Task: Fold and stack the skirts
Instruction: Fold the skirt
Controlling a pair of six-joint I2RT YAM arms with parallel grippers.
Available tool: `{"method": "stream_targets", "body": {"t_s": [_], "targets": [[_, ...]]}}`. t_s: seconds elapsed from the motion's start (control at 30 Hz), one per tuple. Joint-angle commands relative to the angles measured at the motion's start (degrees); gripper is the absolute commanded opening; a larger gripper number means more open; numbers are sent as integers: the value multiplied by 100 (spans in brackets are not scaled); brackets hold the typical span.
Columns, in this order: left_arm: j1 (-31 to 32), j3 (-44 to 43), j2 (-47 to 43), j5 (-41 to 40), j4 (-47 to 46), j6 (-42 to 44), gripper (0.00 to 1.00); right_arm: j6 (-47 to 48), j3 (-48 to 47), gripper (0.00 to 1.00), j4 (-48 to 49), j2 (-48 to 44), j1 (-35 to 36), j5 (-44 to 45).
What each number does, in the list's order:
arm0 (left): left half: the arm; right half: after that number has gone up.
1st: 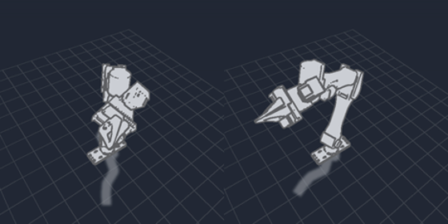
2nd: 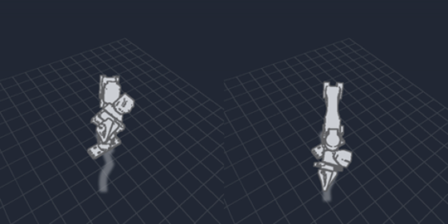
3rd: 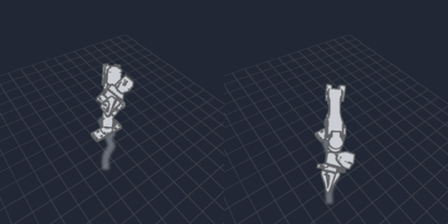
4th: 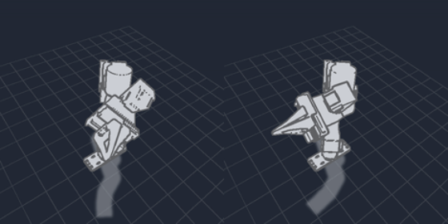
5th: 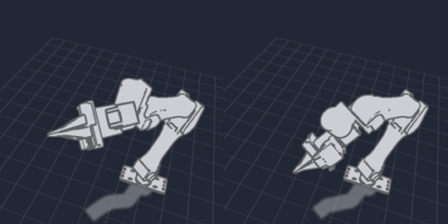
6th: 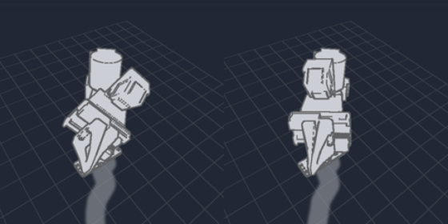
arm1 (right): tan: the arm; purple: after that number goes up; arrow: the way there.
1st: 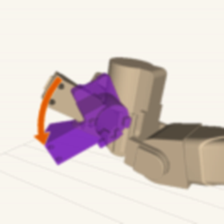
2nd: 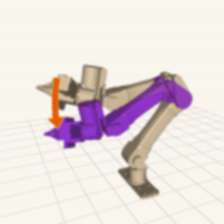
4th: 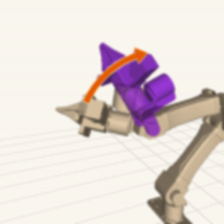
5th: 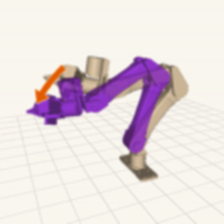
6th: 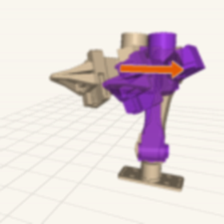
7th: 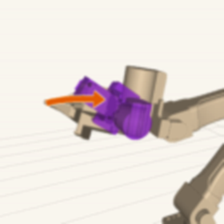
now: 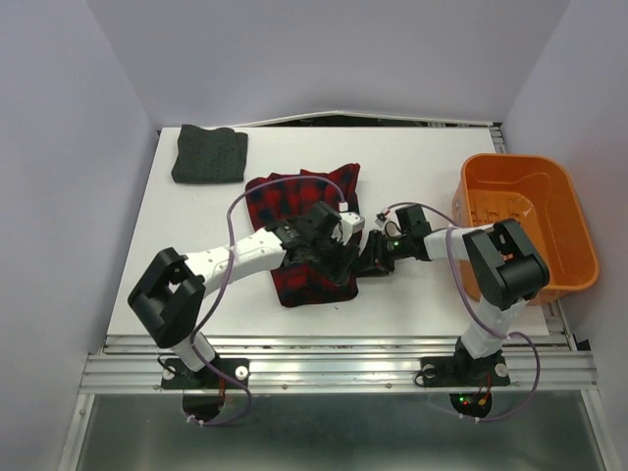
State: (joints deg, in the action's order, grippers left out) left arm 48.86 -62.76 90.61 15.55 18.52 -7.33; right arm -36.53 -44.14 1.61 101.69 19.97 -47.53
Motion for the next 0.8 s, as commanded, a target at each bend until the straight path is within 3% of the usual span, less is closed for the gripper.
{"method": "stream_targets", "body": {"t_s": [0.0, 0.1, 0.3, 0.4, 0.43, 0.47, 0.67, 0.77], "targets": [[123, -219, 149, -219, -174, -277, 74, -3, 20, 27, 235, 201, 42, 59], [211, -289, 351, -254, -191, -330, 74, -12, -7, 16, 226, 281, 42, 59], [255, -587, 791, -448, -51, -321, 72, -47, -7, 10, 270, 299, 42, -11], [255, -728, 941, -317, -16, -339, 66, -56, 46, 5, 323, 237, 42, -11], [264, -746, 985, -264, -15, -348, 63, -64, 55, 4, 358, 237, 42, -20], [273, -755, 994, -237, -24, -339, 50, -64, 63, 3, 375, 246, 42, -28], [273, -878, 941, 0, 107, -163, 0, -143, 90, 1, 463, 264, 42, -64], [282, -1053, 854, 175, 230, -154, 0, -152, 116, 1, 498, 246, 42, -64]]}}
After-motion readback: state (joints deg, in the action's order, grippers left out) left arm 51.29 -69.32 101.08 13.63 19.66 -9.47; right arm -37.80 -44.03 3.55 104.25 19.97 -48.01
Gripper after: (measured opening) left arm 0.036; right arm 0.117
